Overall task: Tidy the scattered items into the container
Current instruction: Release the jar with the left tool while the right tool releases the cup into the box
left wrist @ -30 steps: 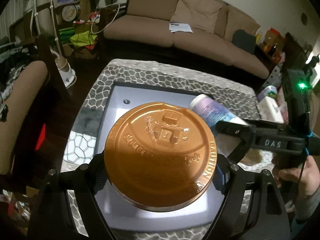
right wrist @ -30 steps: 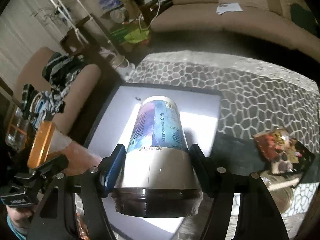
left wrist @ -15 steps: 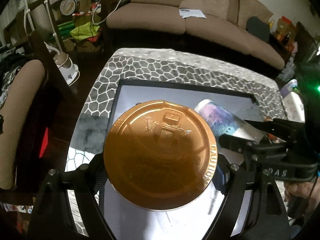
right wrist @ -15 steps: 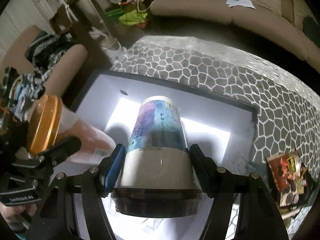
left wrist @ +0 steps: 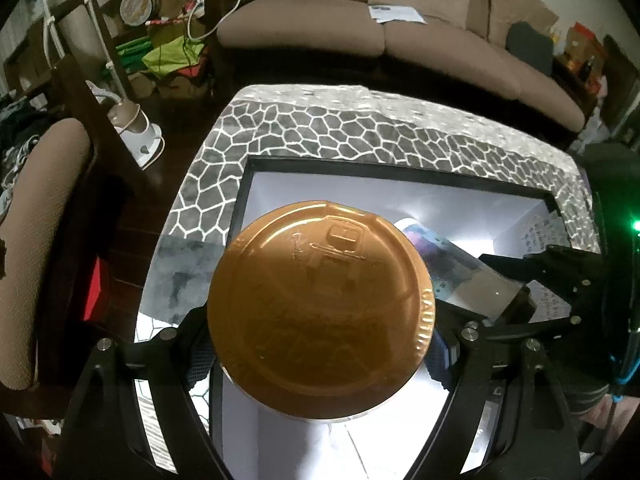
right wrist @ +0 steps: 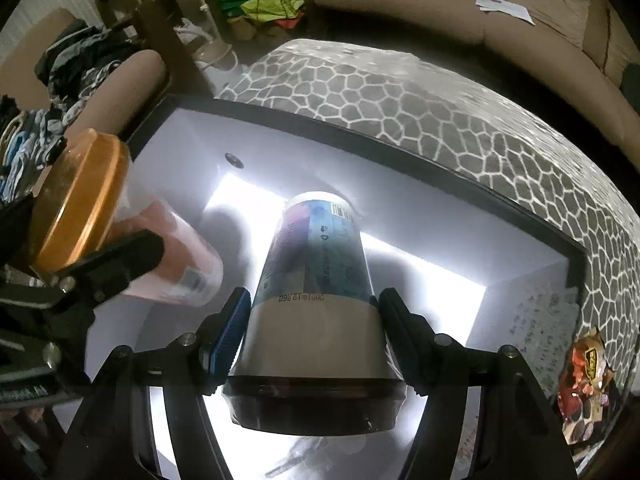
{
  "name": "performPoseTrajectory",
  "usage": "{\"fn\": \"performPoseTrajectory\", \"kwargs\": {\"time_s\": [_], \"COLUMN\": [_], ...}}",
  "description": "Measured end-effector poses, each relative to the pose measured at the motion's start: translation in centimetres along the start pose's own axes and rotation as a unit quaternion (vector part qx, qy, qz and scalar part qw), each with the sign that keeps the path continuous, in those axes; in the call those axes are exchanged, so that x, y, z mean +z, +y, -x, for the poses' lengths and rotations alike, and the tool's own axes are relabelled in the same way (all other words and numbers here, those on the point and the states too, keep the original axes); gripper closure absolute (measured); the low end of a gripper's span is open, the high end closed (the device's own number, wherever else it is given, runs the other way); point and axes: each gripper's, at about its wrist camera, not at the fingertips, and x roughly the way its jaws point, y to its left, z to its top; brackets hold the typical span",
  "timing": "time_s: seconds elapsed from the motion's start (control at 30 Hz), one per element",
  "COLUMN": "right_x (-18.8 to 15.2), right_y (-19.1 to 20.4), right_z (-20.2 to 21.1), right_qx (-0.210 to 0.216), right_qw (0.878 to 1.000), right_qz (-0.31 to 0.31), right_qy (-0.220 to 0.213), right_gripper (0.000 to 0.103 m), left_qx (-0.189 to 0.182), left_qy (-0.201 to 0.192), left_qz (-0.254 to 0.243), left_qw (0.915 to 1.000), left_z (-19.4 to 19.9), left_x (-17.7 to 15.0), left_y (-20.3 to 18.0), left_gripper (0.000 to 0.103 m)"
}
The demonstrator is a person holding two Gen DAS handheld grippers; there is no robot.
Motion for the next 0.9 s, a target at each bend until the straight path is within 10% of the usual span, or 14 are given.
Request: {"fn": "performPoseTrajectory", "kwargs": {"time_s": [0.9], "right_x": [-2.8], "right_y": [-1.6], "right_z": [6.9], "right_qx": [0.018], "right_qw": [0.998], "right_qz": [-0.033], "right_qy": [-0.054], "right_gripper": [0.033], "left_qx": [-0.039], "left_qy": [-0.039], "left_qz": [0.043], "left_qw": [0.9975], "left_z": [7.5], "left_x": [-0.9], "left_y": [0.7], "left_gripper": [0.014]}}
